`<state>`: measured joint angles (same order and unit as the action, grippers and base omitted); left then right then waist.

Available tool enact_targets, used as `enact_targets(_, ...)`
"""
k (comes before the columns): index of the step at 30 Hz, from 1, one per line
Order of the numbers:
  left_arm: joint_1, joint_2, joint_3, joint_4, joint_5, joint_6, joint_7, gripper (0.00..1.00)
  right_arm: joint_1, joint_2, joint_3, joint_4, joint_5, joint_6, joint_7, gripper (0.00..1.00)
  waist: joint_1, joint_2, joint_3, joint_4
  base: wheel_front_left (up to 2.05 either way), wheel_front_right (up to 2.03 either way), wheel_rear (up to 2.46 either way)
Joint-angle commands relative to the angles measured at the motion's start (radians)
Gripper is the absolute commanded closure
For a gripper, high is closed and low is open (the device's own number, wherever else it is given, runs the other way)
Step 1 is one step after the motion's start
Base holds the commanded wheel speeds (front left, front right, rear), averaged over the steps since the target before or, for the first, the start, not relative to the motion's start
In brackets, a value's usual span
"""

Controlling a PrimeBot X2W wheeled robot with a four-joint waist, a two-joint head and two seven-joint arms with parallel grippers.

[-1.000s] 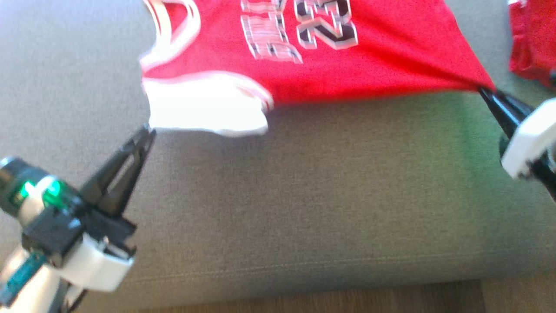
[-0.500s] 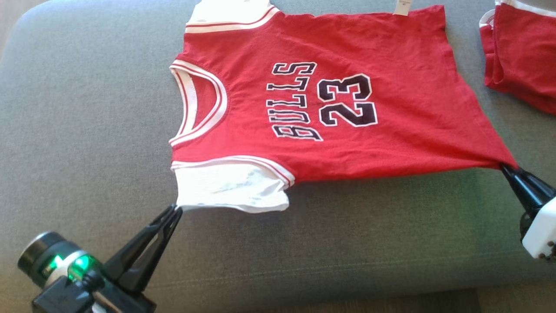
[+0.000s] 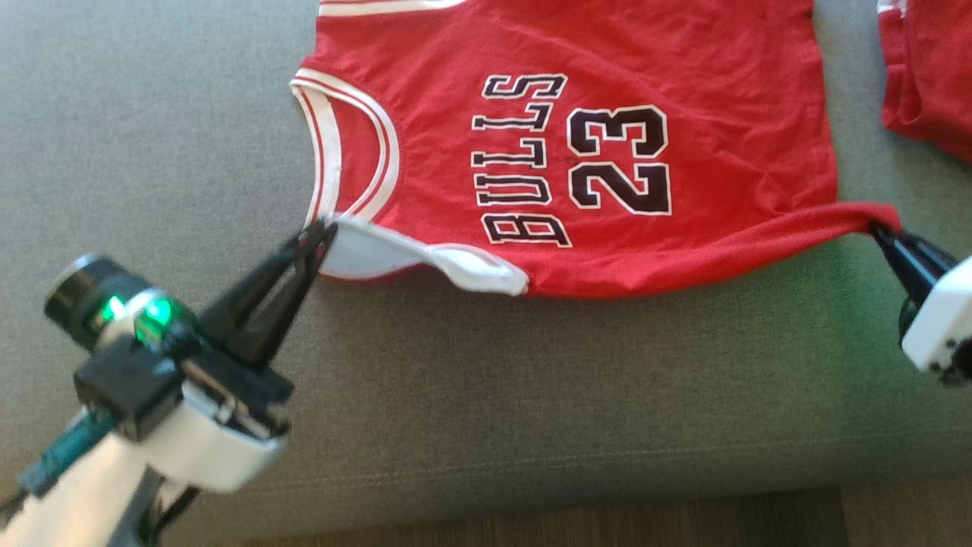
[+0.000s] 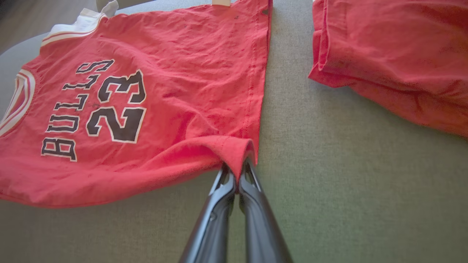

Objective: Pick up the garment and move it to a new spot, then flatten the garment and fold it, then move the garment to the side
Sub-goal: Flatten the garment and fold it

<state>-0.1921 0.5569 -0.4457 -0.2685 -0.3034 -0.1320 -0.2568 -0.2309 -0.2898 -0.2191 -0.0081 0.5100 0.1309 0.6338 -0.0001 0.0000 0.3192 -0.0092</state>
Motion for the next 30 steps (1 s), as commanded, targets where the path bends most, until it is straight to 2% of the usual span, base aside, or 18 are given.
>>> enact_targets(1,-0.063,0.02,0.043,-0.017,-0.001,0.001,-0.005,1.0,-0.034,-0.018,0.013,-0.026,-0.008,0.0,-0.001,1.0,0.0001,0.0,0.015,0.0,0.0,0.0,0.0)
enact_targets(9,-0.279,0.001,0.016,0.091,0.018,0.001,-0.005,1.0,-0.184,-0.018,0.022,0.067,-0.015,0.0,-0.024,1.0,0.0001,0.0,0.079,0.007,0.0,0.0,0.0)
enact_targets(14,-0.378,-0.02,0.036,0.175,0.062,0.001,-0.005,1.0,-0.262,-0.02,0.038,0.112,-0.023,0.0,-0.047,1.0,0.0001,0.0,0.125,0.002,0.0,0.0,0.0)
enact_targets(21,-0.472,-0.043,0.057,0.235,0.123,0.001,-0.005,1.0,-0.329,-0.028,0.054,0.158,-0.032,0.0,-0.072,1.0,0.0001,0.0,0.185,0.002,0.0,0.0,0.0)
enact_targets(28,-0.493,-0.063,0.051,0.262,0.135,0.001,-0.005,1.0,-0.346,-0.04,0.046,0.192,-0.047,0.0,-0.093,1.0,0.0001,0.0,0.194,0.005,0.0,0.0,0.0)
enact_targets(29,-0.493,-0.066,0.048,0.264,0.132,0.001,-0.005,1.0,-0.346,-0.039,0.047,0.198,-0.048,0.0,-0.097,0.74,0.0001,0.0,0.191,0.005,0.0,0.0,0.0)
enact_targets(30,-0.492,-0.07,0.046,0.268,0.131,0.001,-0.005,0.84,-0.344,-0.036,0.05,0.204,-0.047,0.0,-0.099,0.35,0.0001,0.0,0.186,0.004,0.0,0.0,0.0)
